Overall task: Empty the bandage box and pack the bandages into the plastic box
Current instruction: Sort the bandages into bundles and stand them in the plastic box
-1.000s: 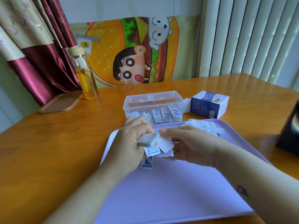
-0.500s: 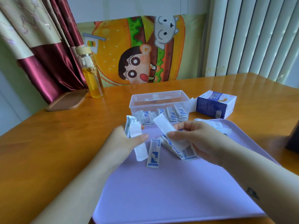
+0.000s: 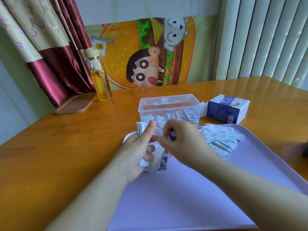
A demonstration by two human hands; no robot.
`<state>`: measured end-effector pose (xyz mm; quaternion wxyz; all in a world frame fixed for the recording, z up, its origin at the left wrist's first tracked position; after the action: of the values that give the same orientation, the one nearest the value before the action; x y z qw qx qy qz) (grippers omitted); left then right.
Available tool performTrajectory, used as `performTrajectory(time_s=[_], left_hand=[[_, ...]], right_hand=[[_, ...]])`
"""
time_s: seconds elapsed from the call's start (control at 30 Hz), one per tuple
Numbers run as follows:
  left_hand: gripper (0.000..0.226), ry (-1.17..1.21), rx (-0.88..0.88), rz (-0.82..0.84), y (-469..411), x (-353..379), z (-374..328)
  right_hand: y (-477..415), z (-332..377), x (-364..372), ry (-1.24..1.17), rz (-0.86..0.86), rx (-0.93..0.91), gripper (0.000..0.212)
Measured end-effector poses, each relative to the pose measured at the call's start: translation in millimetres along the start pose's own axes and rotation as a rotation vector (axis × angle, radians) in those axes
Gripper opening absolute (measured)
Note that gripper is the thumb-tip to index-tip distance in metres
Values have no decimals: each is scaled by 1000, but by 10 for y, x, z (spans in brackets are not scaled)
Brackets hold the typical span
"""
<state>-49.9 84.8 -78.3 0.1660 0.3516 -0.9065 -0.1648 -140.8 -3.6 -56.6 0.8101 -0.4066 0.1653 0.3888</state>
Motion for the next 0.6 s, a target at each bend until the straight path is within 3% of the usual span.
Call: performTrajectory(time_s=[0.13,0.27,0.37,0.43,0.53,0.6], left_hand=[[9,131,-27,28,-21,30,39],[16,201,-79,-4,-20,-39,73],[19,294,-77,-24,-31,-121,37],[19,374,-85,-22,-17,-177,1],[20,493,-120,35,41,-205,-13],[20,550,-141,88,71,-183,-4]], right_hand=[[23,53,111,-31,96,-78,15],[-3,48,19,-361,239,1,7],[-46,-101,-15,-297,200,109,24],[-21,-136,49,-244,287,143,28],[24,-161,113,-43,388,100,40],[5,-126,51,9,299,47,50]])
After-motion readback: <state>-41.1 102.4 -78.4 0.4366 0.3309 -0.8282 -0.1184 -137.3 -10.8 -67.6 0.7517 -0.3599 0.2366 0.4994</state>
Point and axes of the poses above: each hand's wrist, its own y-axis away from the middle knuckle, its own x-axis out of the palm, z = x × y, the point moved 3 cm from there along -y, towards the middle knuckle, and after that the axes turned 15 degrees about -x, right-handed, at the moved point
